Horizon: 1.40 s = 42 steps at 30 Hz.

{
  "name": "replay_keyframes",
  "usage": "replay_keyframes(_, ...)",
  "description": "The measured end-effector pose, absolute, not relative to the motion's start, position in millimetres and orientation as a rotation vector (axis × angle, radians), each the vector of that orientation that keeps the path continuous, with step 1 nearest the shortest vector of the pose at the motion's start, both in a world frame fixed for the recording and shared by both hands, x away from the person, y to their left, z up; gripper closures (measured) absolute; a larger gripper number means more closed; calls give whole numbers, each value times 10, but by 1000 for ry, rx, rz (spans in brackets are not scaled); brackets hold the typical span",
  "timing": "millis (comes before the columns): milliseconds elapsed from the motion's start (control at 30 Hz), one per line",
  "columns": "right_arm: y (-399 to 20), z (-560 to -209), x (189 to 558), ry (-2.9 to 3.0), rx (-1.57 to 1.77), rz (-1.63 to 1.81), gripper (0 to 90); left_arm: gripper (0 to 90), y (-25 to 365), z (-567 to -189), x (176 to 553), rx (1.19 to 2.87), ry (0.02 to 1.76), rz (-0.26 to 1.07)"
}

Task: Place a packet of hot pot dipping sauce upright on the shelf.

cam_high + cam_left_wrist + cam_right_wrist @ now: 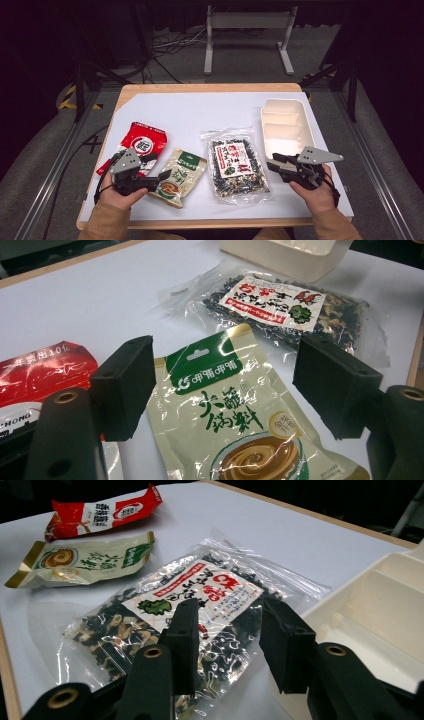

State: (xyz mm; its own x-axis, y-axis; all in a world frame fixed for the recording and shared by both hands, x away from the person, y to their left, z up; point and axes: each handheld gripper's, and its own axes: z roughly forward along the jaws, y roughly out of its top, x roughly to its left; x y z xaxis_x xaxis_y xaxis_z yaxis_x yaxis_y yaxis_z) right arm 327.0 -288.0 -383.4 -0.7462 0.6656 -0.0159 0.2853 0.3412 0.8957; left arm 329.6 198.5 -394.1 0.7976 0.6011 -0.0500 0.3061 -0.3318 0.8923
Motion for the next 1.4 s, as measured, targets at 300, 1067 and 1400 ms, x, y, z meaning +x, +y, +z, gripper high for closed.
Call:
replay_keyframes(300, -2775, -3791, 3309, 2281, 828, 1361, 573, 213, 1996, -3928, 3274, 1928, 704, 353)
replay_keyframes(1067, -2154, -3536, 3540, 2442, 676, 1333, 515, 206, 2050, -3938, 3251, 1923, 735, 379)
replay_keyframes(1400, -1871, -3421, 3651, 2499, 588, 1323, 492, 204, 2094, -3960, 3196, 1921, 758, 393)
